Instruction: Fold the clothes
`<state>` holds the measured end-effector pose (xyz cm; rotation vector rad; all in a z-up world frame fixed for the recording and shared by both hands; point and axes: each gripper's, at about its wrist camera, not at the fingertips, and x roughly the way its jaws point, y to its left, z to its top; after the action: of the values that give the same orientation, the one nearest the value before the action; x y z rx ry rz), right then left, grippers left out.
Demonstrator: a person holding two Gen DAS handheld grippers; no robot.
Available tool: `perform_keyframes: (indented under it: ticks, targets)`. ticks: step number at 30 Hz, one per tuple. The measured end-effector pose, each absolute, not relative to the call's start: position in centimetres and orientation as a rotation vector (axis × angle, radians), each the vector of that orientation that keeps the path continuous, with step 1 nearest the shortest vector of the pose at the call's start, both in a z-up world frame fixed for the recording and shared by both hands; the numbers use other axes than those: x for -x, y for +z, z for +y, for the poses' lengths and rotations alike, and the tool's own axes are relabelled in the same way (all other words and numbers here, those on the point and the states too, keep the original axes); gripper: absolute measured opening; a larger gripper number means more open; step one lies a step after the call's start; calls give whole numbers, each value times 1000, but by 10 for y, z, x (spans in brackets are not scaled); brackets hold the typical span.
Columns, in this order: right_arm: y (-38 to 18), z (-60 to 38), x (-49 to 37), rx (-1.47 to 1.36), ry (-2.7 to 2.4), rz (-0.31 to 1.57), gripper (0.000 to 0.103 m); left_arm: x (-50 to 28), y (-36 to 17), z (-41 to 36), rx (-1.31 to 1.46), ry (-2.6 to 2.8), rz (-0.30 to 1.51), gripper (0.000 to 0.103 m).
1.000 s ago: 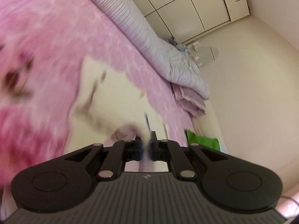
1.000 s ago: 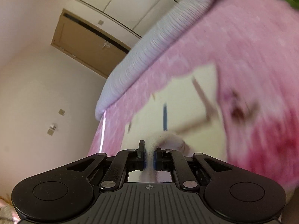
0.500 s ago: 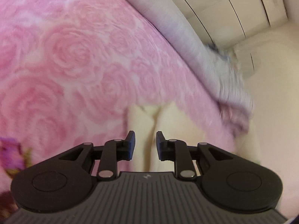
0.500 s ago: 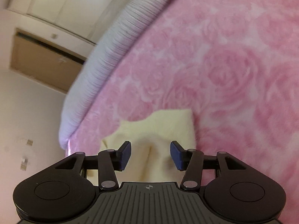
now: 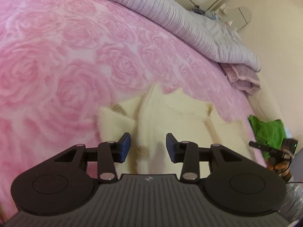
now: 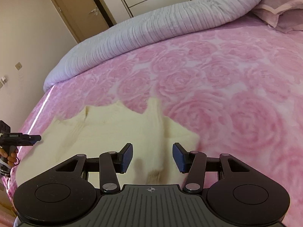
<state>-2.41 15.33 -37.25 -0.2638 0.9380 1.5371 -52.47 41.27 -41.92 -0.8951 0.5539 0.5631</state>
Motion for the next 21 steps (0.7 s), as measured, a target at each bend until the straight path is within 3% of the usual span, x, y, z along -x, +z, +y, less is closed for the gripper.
perform_keyframes:
  ticks: [3,4,5,6,14,21]
  targets:
    - [-376,168,24,276,1532,951,50,518,-421,416,873,563,558,32]
    - [-377,171,25,283,1524,950,50,517,-420,416,858,562,560,20]
    - [-378,173,27,294,1509,943,37,516,-420,414,836,560,561,7]
    - [-378,176,28,304,1493,936,8,517,-418,412,817,560,556,7]
    - [-340,160,44,290,1564,584,6,536,-391,399,683,630,344,6]
    - [-351,200,32,345,1466,589,6,518,-391,426,651,669,371,6]
